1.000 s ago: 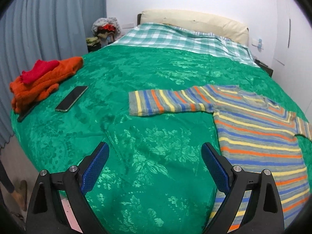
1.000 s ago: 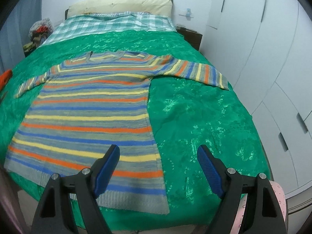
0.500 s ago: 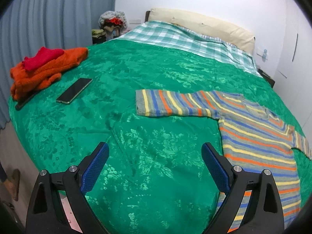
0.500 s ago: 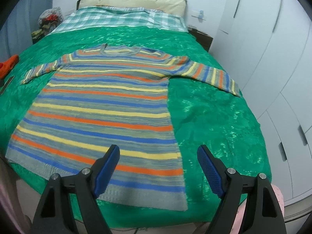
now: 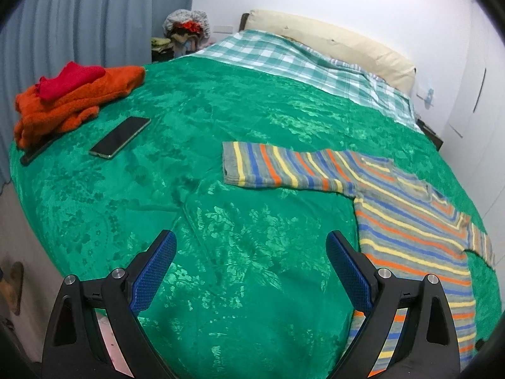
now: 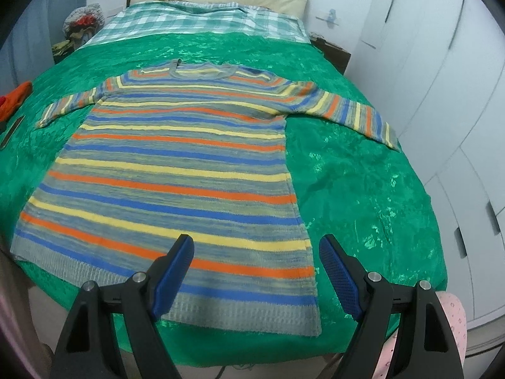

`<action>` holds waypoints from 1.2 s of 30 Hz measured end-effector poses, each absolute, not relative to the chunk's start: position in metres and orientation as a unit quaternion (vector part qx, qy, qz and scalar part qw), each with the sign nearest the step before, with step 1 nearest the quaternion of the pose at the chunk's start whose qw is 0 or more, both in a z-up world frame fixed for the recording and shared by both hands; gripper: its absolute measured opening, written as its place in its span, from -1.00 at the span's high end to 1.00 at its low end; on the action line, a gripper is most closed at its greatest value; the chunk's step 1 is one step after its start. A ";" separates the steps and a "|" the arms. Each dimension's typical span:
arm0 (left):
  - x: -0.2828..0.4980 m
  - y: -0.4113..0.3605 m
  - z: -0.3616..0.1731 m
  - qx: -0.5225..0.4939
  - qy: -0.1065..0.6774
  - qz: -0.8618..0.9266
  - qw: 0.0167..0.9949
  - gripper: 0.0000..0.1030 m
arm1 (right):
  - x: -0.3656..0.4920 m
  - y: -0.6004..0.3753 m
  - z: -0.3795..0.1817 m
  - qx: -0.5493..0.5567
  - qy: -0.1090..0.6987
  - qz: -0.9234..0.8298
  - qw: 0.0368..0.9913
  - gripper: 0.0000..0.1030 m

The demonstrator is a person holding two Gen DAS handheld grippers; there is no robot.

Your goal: Fold small clothes

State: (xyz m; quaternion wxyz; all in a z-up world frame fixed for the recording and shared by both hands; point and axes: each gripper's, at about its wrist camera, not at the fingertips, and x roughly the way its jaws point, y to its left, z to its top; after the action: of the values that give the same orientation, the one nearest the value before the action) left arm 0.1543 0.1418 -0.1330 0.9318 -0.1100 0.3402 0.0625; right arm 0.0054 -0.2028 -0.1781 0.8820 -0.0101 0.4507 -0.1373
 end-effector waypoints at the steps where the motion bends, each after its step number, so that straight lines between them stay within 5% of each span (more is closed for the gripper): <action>1: 0.154 0.143 -0.133 -0.113 0.341 0.062 0.931 -0.87 | 0.006 -0.203 -0.178 -0.007 0.452 -0.139 0.881 -0.57; 36: 0.157 0.149 -0.136 -0.117 0.349 0.068 0.927 -0.87 | 0.004 -0.202 -0.174 0.019 0.447 -0.144 0.883 -0.57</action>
State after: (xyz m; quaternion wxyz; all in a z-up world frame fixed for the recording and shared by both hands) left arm 0.1574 0.1494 -0.1356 0.9273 -0.1173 0.3490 0.0680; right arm 0.0037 -0.2023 -0.1743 0.8829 0.0190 0.4466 -0.1441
